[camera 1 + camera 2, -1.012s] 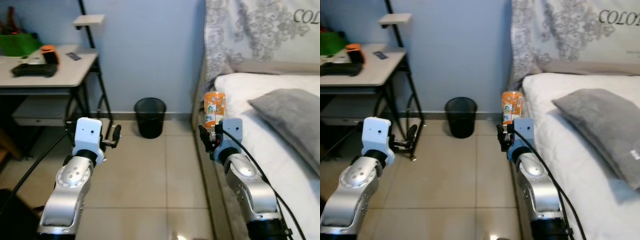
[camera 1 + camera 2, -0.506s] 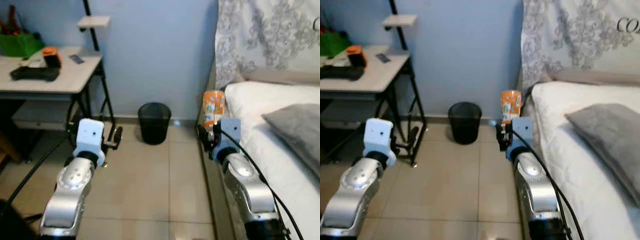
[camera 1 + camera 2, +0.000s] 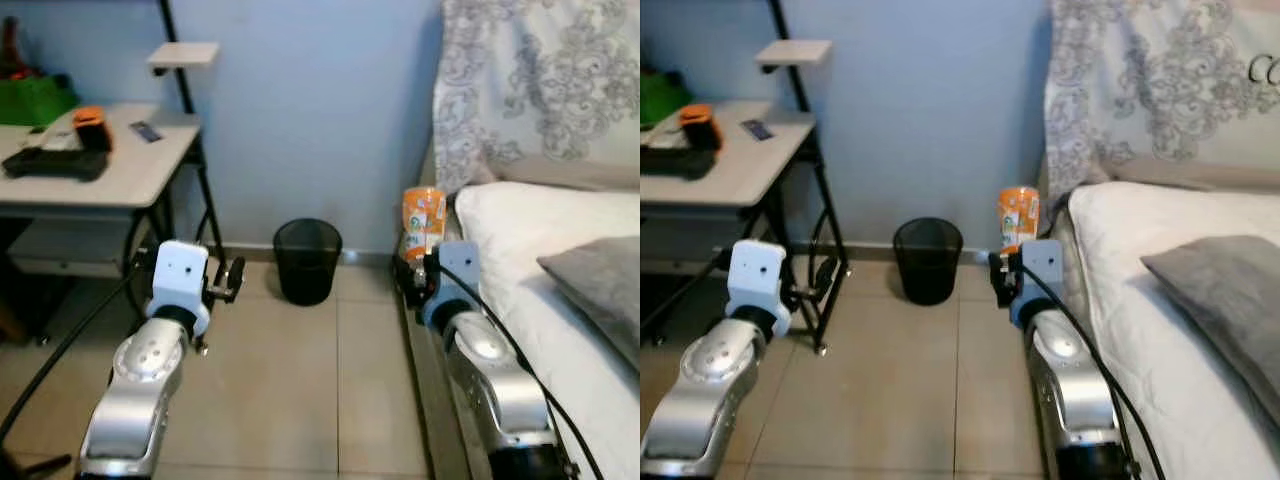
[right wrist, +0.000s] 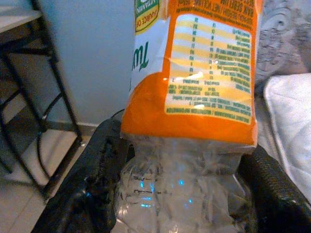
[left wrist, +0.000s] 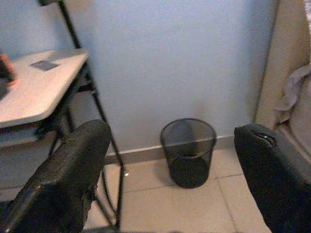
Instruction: Clean up the room
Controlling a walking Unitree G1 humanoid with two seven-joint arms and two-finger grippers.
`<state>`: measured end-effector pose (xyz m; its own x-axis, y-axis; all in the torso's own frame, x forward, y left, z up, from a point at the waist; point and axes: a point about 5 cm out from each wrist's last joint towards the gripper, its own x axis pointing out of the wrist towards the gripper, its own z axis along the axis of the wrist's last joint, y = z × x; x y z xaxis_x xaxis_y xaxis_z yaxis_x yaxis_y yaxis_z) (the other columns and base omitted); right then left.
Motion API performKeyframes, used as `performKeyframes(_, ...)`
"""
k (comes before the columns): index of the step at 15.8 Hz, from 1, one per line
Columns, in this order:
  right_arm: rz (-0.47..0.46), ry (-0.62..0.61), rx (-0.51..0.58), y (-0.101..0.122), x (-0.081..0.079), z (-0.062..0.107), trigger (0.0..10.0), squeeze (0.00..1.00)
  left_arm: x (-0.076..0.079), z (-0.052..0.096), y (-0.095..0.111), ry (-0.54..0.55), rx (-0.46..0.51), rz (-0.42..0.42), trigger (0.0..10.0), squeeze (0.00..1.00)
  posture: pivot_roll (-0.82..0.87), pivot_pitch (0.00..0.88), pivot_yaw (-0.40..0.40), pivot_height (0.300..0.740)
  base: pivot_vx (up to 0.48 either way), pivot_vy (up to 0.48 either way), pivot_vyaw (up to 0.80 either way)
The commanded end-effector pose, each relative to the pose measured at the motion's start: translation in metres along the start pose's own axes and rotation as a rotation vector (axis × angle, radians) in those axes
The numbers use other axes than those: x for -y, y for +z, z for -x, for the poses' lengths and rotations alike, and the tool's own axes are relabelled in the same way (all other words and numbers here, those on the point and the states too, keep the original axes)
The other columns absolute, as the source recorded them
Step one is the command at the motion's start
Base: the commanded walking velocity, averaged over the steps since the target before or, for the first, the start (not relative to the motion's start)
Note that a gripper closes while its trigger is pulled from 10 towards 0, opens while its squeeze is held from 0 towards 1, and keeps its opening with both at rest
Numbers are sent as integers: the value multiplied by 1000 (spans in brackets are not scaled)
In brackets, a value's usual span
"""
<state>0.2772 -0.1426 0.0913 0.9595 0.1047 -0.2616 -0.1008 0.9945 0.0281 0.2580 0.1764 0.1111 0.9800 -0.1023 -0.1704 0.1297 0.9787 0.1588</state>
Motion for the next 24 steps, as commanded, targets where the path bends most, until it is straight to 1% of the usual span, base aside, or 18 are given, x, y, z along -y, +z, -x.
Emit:
performKeyframes(1, 1, -19, 35, 8, 5, -1, 10000, 0, 4, -1, 5, -22, 16, -14, 10000, 0, 1, 0, 16, 740, 382, 0, 0)
performKeyframes(4, -1, -16, 35, 8, 3, -1, 10000, 0, 3, -1, 5, -20, 16, -13, 10000, 0, 1, 0, 17, 740, 381, 0, 0)
performKeyframes(7, -5, -29, 40, 9, 5, -2, 10000, 0, 3, -2, 5, -23, 17, -12, 10000, 0, 2, 0, 19, 740, 382, 0, 0)
performKeyframes(12, 0, -17, 36, 7, 2, -3, 10000, 0, 0, -2, 7, -24, 19, -24, 10000, 0, 9, 0, 21, 740, 381, 0, 0)
performKeyframes(15, -1, -23, 34, 6, 4, -3, 10000, 0, 1, -2, 6, -28, 16, -23, 10000, 0, 10, 0, 23, 740, 381, 0, 0)
performKeyframes(24, 6, -11, 26, 7, 4, -4, 10000, 0, 1, -3, 8, -33, 17, -26, 10000, 0, 18, 0, 24, 740, 381, 0, 0)
